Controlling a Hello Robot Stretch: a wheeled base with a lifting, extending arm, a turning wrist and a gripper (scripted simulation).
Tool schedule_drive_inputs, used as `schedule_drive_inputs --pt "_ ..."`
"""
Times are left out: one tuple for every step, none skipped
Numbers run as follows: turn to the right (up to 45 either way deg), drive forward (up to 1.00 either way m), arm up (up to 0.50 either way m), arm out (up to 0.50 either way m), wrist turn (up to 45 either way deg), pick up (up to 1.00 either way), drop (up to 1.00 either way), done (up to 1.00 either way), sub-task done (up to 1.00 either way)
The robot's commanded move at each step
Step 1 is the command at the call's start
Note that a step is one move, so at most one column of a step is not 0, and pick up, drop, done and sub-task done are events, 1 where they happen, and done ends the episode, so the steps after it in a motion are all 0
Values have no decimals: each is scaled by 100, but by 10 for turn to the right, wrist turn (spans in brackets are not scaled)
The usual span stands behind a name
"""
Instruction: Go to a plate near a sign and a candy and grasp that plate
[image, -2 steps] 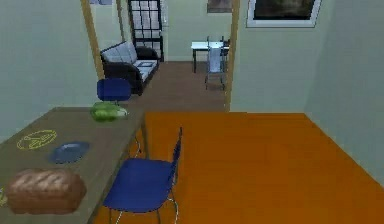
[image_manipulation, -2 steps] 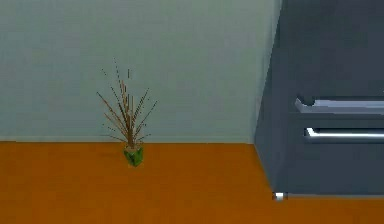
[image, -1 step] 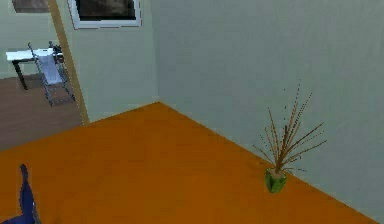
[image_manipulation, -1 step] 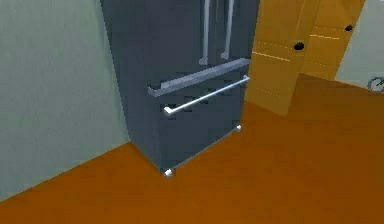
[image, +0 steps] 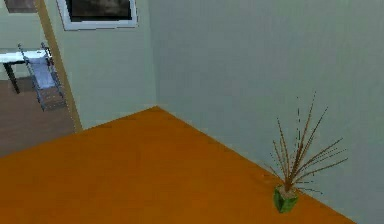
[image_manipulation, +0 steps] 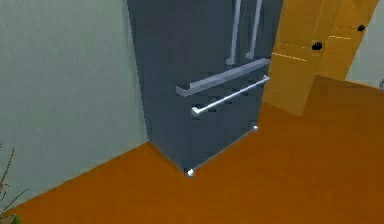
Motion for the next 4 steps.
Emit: schedule_drive_inputs --pt "-450 0 0 0 0 0 0 0 0" --pt "-450 0 0 0 0 0 0 0 0" --pt "-450 0 0 0 0 0 0 0 0" --pt "-330 0 0 0 0 0 0 0 0"
